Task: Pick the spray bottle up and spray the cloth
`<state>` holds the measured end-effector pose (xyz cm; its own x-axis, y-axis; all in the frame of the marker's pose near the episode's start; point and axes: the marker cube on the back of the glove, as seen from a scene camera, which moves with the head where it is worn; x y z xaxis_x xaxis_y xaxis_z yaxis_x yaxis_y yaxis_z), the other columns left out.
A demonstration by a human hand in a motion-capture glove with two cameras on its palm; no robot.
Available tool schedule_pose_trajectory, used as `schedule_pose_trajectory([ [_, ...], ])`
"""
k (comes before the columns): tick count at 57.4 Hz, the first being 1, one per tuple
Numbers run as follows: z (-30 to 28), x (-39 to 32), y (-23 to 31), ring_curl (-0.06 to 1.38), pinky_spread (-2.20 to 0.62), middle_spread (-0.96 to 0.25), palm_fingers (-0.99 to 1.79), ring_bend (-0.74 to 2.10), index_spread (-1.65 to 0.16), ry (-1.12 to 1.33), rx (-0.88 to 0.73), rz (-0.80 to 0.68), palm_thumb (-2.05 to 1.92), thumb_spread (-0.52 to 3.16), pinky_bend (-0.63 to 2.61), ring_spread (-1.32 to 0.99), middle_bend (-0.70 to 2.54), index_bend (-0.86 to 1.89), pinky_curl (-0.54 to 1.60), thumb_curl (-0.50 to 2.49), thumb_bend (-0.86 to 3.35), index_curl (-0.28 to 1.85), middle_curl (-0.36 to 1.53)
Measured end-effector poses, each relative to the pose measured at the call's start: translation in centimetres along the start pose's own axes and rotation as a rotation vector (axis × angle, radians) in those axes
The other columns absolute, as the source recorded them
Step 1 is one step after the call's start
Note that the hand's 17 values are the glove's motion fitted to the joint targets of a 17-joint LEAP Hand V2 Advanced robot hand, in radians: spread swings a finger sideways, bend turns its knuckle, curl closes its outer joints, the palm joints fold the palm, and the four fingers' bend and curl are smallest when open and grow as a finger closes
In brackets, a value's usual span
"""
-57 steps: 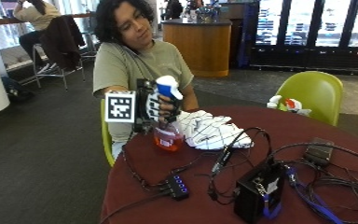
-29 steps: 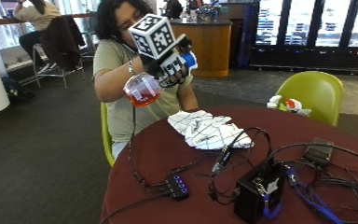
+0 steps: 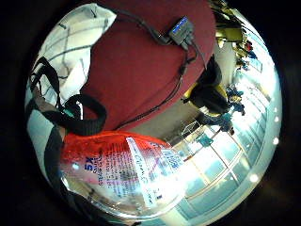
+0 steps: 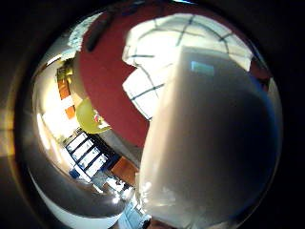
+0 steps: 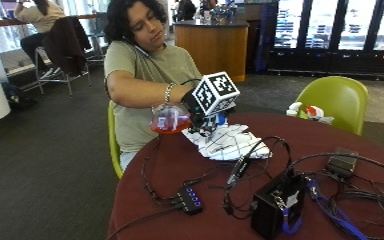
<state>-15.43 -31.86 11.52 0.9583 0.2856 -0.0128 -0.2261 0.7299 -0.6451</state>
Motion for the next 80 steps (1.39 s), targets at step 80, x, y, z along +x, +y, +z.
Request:
schedule_pose_trajectory([
  [80,-1.7,-23.7,-2.2,0.48,-0.3,-0.2,1.38,0.62,-0.26,-1.261,0.736,-0.985,0.98,0.21,0.41,-0.16,0.59,0.35,0.41,0.78,-0.03,0.58,0.52],
])
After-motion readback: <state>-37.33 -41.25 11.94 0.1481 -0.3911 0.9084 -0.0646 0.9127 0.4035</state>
